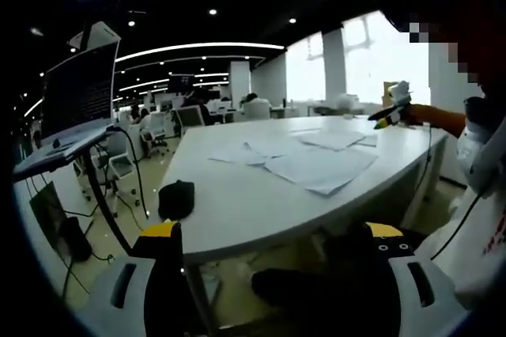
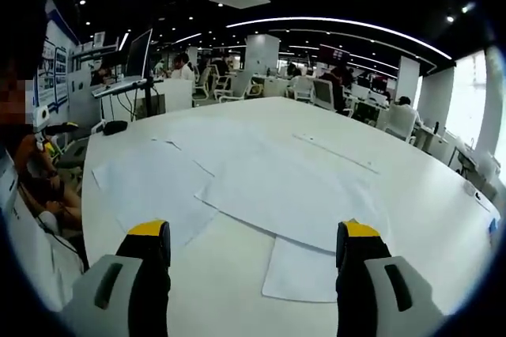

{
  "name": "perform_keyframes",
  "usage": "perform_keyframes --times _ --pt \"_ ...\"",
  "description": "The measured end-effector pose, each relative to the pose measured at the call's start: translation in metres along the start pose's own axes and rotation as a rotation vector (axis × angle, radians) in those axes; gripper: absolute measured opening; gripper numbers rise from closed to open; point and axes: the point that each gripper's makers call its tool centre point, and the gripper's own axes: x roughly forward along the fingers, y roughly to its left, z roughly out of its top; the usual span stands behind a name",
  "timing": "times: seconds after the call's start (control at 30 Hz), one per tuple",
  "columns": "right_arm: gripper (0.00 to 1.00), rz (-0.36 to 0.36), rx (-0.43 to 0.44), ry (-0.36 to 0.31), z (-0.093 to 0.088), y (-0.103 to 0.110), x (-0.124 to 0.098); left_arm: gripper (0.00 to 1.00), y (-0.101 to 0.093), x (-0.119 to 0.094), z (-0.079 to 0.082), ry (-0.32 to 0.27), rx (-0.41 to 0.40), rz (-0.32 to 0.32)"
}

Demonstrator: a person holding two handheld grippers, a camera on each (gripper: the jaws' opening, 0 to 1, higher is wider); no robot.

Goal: Organize the stack of printing papers by aligning and flattening the scattered papers on the table

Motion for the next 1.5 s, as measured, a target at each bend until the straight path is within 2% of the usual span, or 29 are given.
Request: perform_keyframes --times 1.5 --pt "0.81 -0.009 0.003 0.003 0.0031 -0.0048 0.0050 0.95 0.0039 -0.0043 0.0001 0.002 -0.001 0.013"
